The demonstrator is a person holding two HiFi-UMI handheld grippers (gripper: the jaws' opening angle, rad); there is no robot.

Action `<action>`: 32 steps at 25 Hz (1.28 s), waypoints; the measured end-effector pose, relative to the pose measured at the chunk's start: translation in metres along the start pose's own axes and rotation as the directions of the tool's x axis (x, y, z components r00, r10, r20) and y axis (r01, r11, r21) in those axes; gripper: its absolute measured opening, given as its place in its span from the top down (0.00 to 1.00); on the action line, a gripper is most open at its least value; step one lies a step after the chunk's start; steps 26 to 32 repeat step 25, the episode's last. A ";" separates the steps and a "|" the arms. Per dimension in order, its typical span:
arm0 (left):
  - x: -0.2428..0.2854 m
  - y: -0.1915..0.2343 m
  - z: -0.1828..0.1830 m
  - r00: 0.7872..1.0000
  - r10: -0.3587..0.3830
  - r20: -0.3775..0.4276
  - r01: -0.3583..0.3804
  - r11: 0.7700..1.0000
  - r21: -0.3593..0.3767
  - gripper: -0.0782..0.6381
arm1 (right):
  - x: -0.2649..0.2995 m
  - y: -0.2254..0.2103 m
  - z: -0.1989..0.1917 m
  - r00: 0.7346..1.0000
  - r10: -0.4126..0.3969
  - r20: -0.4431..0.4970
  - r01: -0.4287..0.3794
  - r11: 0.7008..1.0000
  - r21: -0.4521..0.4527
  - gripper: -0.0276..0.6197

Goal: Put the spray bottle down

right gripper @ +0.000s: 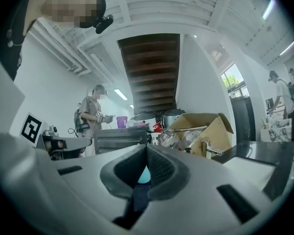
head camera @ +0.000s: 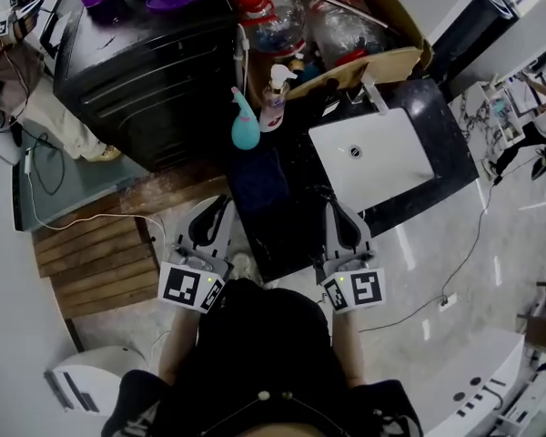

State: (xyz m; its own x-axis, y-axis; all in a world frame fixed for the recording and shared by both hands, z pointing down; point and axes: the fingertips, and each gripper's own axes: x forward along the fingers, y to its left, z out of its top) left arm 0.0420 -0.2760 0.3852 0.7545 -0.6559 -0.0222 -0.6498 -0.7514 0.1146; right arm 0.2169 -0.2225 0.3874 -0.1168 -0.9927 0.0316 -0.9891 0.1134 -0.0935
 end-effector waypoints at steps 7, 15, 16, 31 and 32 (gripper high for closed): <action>0.003 -0.008 -0.002 1.000 -0.026 -0.006 0.026 1.000 -0.009 0.84 | -0.013 0.008 -0.008 0.998 -0.011 -0.056 0.013 1.000 0.022 0.95; 0.005 -0.009 -0.004 0.999 -0.032 -0.017 0.032 0.999 -0.016 0.84 | -0.012 0.002 -0.006 0.998 -0.020 -0.067 0.022 1.000 0.019 0.95; 0.004 -0.009 -0.004 0.999 -0.030 -0.017 0.030 0.999 -0.016 0.84 | -0.012 0.001 -0.006 0.997 -0.021 -0.069 0.023 1.000 0.019 0.95; 0.003 -0.004 -0.003 1.000 -0.018 -0.015 0.017 1.000 -0.016 0.84 | -0.011 0.003 -0.007 0.998 -0.010 -0.068 0.013 0.999 0.049 0.95; 0.003 -0.004 -0.003 1.000 -0.018 -0.015 0.017 1.000 -0.016 0.84 | -0.011 0.003 -0.007 0.998 -0.010 -0.068 0.013 0.999 0.049 0.95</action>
